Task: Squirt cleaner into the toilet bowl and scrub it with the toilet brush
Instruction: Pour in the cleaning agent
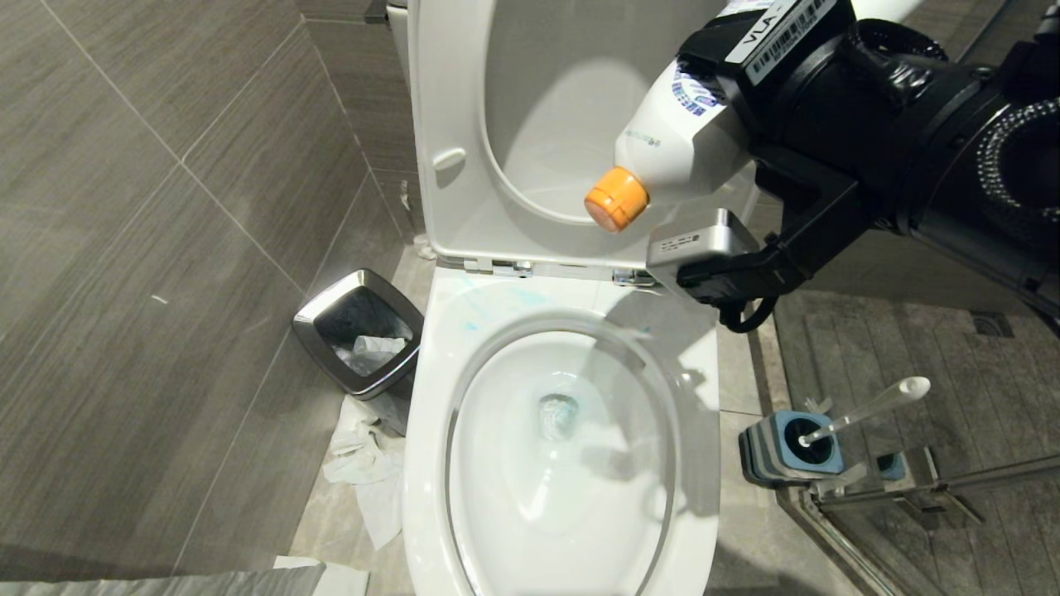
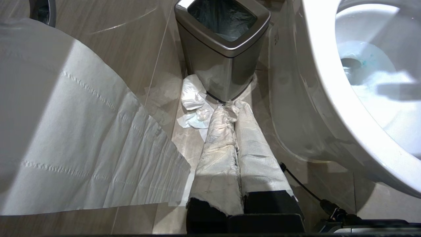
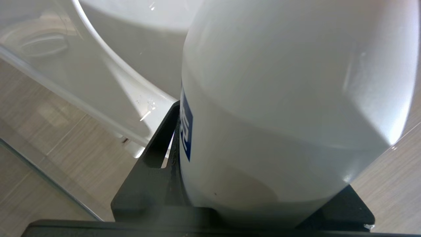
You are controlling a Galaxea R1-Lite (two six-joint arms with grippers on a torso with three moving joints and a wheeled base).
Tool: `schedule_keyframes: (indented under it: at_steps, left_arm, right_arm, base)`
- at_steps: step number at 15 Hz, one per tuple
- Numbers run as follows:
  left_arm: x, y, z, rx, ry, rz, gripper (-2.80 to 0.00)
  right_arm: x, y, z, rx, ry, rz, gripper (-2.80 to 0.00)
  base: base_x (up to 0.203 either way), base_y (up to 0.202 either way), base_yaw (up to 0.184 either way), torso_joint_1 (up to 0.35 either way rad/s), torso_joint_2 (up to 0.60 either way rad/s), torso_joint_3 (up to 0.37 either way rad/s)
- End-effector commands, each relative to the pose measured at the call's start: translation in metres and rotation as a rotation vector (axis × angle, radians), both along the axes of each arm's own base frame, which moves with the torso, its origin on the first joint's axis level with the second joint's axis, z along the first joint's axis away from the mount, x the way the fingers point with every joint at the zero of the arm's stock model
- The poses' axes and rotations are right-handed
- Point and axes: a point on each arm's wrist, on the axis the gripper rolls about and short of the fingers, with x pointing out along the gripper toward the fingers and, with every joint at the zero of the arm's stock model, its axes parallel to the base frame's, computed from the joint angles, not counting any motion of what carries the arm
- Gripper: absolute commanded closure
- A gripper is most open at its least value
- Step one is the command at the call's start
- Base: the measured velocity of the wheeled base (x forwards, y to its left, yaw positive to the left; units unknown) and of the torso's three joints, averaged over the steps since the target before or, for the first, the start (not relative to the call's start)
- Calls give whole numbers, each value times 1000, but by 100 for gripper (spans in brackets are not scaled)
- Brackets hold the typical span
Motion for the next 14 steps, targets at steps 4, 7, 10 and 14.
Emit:
schedule_keyframes:
  at_steps: [4, 7, 10, 14]
  left_arm:
    - [0, 0, -2, -2, 5, 1, 0]
    - [0, 0, -2, -2, 6, 1, 0]
    - [0, 0, -2, -2, 5, 1, 0]
    - [0, 0, -2, 0, 6, 1, 0]
  right_arm:
    - [-3, 2, 0, -10, -5, 6, 0]
    - [-8, 6, 0, -12, -3, 30, 0]
    - [-14, 14, -3, -19, 3, 55, 0]
    - [-15, 16, -4, -22, 7, 59, 0]
  base:
    - [0, 0, 0, 0, 0, 0]
    - [0, 0, 0, 0, 0, 0]
    - [0, 0, 0, 0, 0, 0]
    - [0, 0, 0, 0, 0, 0]
